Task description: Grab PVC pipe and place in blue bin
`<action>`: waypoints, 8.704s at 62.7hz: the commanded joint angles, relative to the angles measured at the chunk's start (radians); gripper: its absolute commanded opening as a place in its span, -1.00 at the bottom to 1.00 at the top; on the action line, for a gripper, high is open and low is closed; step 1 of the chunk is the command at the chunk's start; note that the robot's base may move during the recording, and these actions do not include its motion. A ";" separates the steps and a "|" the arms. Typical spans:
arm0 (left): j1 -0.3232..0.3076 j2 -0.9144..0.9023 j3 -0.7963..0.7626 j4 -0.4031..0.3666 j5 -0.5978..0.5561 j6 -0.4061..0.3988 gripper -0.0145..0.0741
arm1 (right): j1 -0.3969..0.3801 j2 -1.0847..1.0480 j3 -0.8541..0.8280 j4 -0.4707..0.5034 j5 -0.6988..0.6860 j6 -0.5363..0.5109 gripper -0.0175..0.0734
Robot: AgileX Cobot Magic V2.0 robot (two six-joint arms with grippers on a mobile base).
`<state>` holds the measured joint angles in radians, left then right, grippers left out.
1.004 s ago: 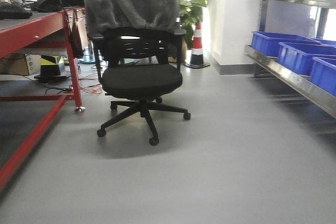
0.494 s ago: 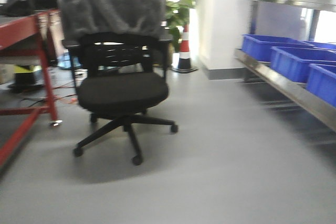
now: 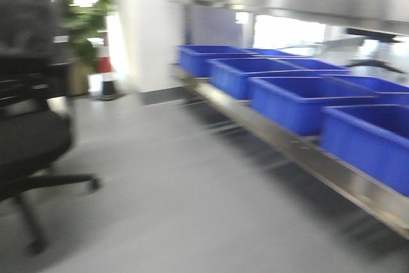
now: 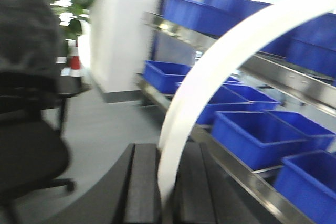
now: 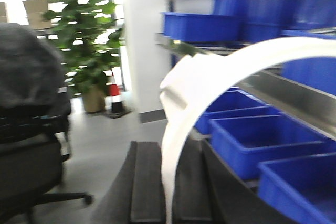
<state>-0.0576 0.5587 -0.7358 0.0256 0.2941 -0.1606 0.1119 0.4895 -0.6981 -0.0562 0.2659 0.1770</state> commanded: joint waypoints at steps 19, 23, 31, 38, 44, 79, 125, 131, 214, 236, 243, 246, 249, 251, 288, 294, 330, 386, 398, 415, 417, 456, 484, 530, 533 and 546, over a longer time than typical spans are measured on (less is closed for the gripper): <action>0.004 -0.004 0.001 -0.007 -0.029 -0.008 -0.92 | 0.001 -0.006 0.000 -0.003 -0.027 -0.006 -0.99; 0.004 -0.004 0.001 -0.007 -0.029 -0.008 -0.92 | 0.001 -0.006 0.000 -0.003 -0.027 -0.006 -0.99; 0.004 -0.004 0.001 -0.007 -0.029 -0.008 -0.92 | 0.001 -0.006 0.000 -0.003 -0.027 -0.006 -0.99; 0.004 -0.004 0.001 -0.007 -0.029 -0.008 -0.92 | 0.001 -0.006 0.000 -0.003 -0.027 -0.006 -0.99; 0.004 -0.004 0.001 -0.007 -0.029 -0.008 -0.92 | 0.001 -0.006 0.000 -0.003 -0.027 -0.006 -0.99; 0.004 -0.004 0.001 -0.007 -0.029 -0.008 -0.92 | 0.001 -0.006 0.000 -0.003 -0.027 -0.006 -0.99; 0.004 -0.004 0.001 -0.007 -0.029 -0.008 -0.92 | 0.001 -0.006 0.000 -0.003 -0.027 -0.006 -0.99; 0.004 -0.004 0.001 -0.007 -0.029 -0.008 -0.92 | 0.001 -0.006 0.000 -0.003 -0.027 -0.006 -0.99; -0.284 0.301 -0.219 0.002 -0.126 0.081 -0.92 | 0.055 0.300 -0.164 -0.007 -0.134 -0.032 -0.99; -0.373 0.781 -0.680 0.049 -0.118 0.081 -0.92 | 0.217 0.731 -0.547 -0.009 -0.177 -0.036 -0.99; -0.373 0.910 -0.818 0.047 -0.117 0.081 -0.92 | 0.251 0.871 -0.669 -0.009 -0.177 -0.036 -0.99; -0.373 0.960 -0.854 0.047 -0.117 0.081 -0.92 | 0.258 0.921 -0.708 -0.009 -0.177 -0.036 -0.99; -0.368 0.998 -0.891 0.049 -0.117 0.081 -0.92 | 0.261 0.975 -0.749 -0.009 -0.177 -0.036 -0.99; -0.366 1.026 -0.912 0.049 -0.122 0.081 -0.92 | 0.265 1.010 -0.777 -0.009 -0.177 -0.036 -0.99; -0.342 1.136 -0.959 0.046 -0.121 0.079 0.05 | 0.310 1.176 -0.874 -0.009 -0.168 -0.036 -0.15; -0.342 1.136 -0.959 0.046 -0.121 0.079 0.12 | 0.310 1.176 -0.874 -0.009 -0.162 -0.036 -0.15; -0.325 1.075 -0.959 0.049 -0.065 0.079 -0.92 | 0.291 1.097 -0.874 -0.009 -0.056 -0.036 -0.97; -0.298 0.330 -0.193 -0.026 -0.171 0.079 -0.92 | 0.276 0.403 -0.090 0.037 -0.266 -0.036 -0.97; -0.298 0.215 0.028 -0.026 -0.358 0.079 -0.92 | 0.276 0.287 0.055 0.071 -0.367 -0.036 -0.97; -0.298 0.156 0.044 -0.026 -0.364 0.079 -0.92 | 0.276 0.205 0.055 0.071 -0.355 -0.036 -0.97; -0.298 0.156 0.044 -0.026 -0.364 0.079 -0.92 | 0.276 0.205 0.055 0.071 -0.359 -0.036 -0.97; -0.298 0.156 0.044 -0.026 -0.364 0.079 -0.92 | 0.264 0.195 0.065 0.056 -0.358 -0.036 -0.97; -0.298 0.156 0.044 -0.026 -0.364 0.079 -0.92 | -0.197 -0.265 0.554 -0.027 -0.368 -0.038 -0.97; -0.298 0.156 0.044 -0.026 -0.368 0.079 -0.92 | -0.220 -0.490 0.698 0.044 -0.247 -0.080 -0.97; -0.298 0.156 0.044 -0.026 -0.368 0.079 -0.92 | -0.220 -0.490 0.698 0.044 -0.247 -0.080 -0.97; -0.298 0.156 0.044 -0.026 -0.368 0.079 -0.92 | -0.220 -0.490 0.698 0.044 -0.247 -0.080 -0.97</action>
<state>-0.3575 0.7194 -0.6931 0.0000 -0.0551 -0.0795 -0.1046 0.0040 -0.0014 -0.0153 0.0312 0.1009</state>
